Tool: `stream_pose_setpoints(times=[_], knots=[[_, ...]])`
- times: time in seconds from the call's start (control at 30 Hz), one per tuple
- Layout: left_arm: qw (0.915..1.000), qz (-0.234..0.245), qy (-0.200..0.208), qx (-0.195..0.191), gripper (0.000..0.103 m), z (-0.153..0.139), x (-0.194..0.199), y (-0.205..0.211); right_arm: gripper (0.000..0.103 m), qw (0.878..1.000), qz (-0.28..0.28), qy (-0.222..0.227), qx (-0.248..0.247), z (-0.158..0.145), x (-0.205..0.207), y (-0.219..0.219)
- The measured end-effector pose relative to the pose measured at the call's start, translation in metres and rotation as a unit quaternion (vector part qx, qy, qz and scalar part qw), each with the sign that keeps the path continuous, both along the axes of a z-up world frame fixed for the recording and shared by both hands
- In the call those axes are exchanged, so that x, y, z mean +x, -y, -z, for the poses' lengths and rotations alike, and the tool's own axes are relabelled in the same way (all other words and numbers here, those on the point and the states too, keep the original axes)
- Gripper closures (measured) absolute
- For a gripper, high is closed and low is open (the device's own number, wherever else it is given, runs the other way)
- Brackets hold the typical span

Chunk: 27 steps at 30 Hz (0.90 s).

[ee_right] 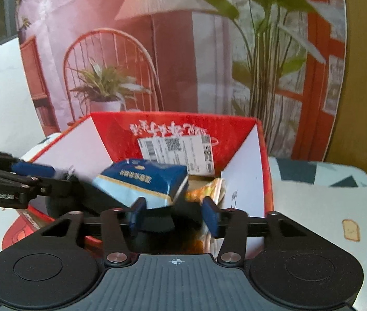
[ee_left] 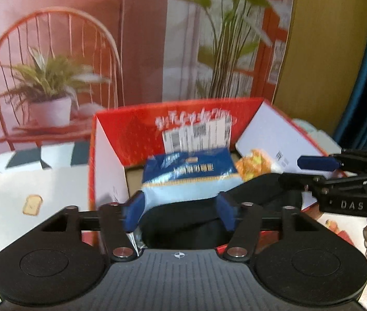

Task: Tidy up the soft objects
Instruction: 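Open the left gripper to drop the eye mask into the box, then move the left gripper down to the green tasseled pouch in the pile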

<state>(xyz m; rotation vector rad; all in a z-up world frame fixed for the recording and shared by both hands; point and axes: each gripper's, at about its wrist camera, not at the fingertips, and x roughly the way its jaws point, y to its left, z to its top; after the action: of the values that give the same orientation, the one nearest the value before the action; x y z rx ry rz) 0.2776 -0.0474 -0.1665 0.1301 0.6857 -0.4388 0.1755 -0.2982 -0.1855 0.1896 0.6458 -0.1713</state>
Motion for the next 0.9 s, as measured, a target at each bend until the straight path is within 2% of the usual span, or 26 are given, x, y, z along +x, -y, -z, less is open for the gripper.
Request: stream_pose_setpoints(times=[0.1,0.17,0.2,0.27,0.33,0.63,0.9], knots=[[1.0000,0.002,0.008,0.000,0.034,-0.010,-0.011,-0.005,0.037,1.000,0.003,0.018,-0.001,-0.008,-0.010,-0.004],[0.9999,0.002,0.016,0.001,0.026,-0.017,-0.021,-0.010,0.009,0.999,0.015,0.035,-0.004,-0.015,-0.018,-0.007],[0.9997,0.003,0.024,-0.001,0.020,-0.020,-0.029,-0.015,0.006,0.999,0.020,0.047,-0.004,-0.018,-0.024,-0.010],[0.9993,0.003,0.036,-0.005,0.016,-0.026,-0.044,-0.022,0.002,0.998,0.022,0.064,0.002,-0.023,-0.034,-0.015],[0.9992,0.003,0.039,-0.006,0.015,-0.028,-0.058,-0.030,0.001,0.997,0.020,0.073,0.011,-0.025,-0.044,-0.022],[0.9998,-0.016,0.001,0.008,0.015,-0.002,-0.110,-0.065,0.000,0.995,0.000,0.089,0.034,-0.016,-0.087,-0.066],[0.9966,-0.056,-0.036,-0.048,0.018,0.021,-0.149,-0.097,0.000,0.996,-0.016,0.051,0.067,0.021,-0.117,-0.105]])
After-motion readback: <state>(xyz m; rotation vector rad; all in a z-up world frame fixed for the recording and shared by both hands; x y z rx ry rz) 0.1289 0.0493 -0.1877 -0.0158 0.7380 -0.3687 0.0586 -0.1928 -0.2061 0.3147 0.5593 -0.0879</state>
